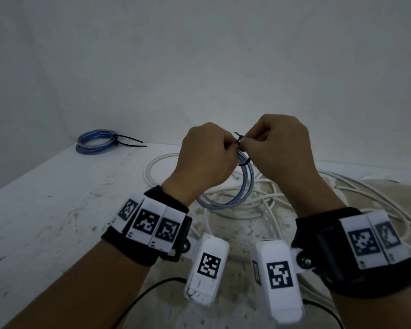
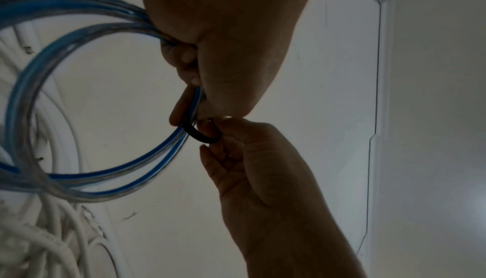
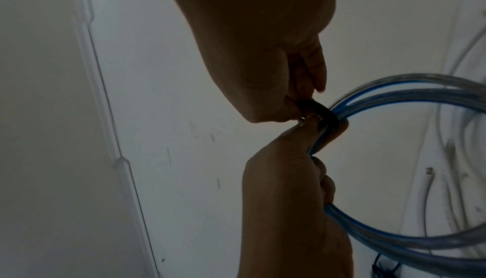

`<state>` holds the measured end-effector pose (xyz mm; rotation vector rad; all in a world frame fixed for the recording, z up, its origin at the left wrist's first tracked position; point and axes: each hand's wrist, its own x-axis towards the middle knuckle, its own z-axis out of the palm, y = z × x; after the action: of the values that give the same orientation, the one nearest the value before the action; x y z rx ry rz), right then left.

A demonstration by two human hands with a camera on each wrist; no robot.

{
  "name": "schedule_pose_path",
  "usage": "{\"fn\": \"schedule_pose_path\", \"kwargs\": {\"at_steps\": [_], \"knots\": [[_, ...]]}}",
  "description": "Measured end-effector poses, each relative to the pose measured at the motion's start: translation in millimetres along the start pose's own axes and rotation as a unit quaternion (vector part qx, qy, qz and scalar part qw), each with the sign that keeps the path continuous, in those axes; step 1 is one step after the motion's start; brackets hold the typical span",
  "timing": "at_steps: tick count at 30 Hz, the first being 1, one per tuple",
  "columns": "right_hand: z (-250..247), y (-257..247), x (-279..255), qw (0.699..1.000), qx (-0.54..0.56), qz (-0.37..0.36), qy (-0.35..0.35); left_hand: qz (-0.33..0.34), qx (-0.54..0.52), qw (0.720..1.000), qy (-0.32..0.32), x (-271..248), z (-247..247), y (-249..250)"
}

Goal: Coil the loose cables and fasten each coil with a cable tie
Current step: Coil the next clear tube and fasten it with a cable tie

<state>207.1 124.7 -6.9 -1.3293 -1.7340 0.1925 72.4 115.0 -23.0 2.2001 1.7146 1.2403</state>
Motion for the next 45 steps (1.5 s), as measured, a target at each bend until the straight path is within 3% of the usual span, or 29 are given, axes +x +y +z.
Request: {"fn": "schedule_pose_path", "kwargs": {"at_steps": [6,10,12,14,18,22,26,30,41,45], "knots": [[-3.7,3.4,0.7,0.967,0.204,0.141,-0.056,0.017,-0.042,0.999,0.0,2.0,-7.5,3.8],[-11.7,2.4,2.2,0.916,0.319,0.222,-0.103,0.015,-0.094,0.995,-0.034,1.1,-8.2,5.1],[-11.3,3.7,3.6,0.889,0.377,0.244,-0.086,0.018,-0.116,0.992,-0.043,0.5,-7.1,6.3],[-12.1,4.4,5.4,0.883,0.398,0.245,-0.049,0.019,-0.142,0.988,-0.058,-0.5,-4.6,9.1],[-13.3,6.9,7.0,0.893,0.395,0.216,-0.034,-0.02,-0.192,0.98,-0.056,-2.1,1.5,10.2],[-12.7,7.5,5.5,0.935,0.317,0.138,-0.079,-0.066,-0.266,0.961,-0.032,-0.8,-2.3,9.1],[-10.9,6.5,8.0,0.97,0.225,0.083,-0.033,-0.082,-0.265,0.961,-0.013,0.2,-3.2,10.5],[-9.1,6.0,7.5,0.976,0.211,0.053,-0.023,-0.086,-0.293,0.952,-0.016,0.3,-5.7,13.8],[-10.3,16.0,13.7,0.989,0.135,0.06,0.019,-0.062,-0.251,0.965,-0.042,-0.4,-5.5,13.6],[-7.2,19.6,12.3,0.978,0.175,0.112,0.008,-0.029,-0.231,0.972,-0.029,-0.9,-3.8,16.2]]}}
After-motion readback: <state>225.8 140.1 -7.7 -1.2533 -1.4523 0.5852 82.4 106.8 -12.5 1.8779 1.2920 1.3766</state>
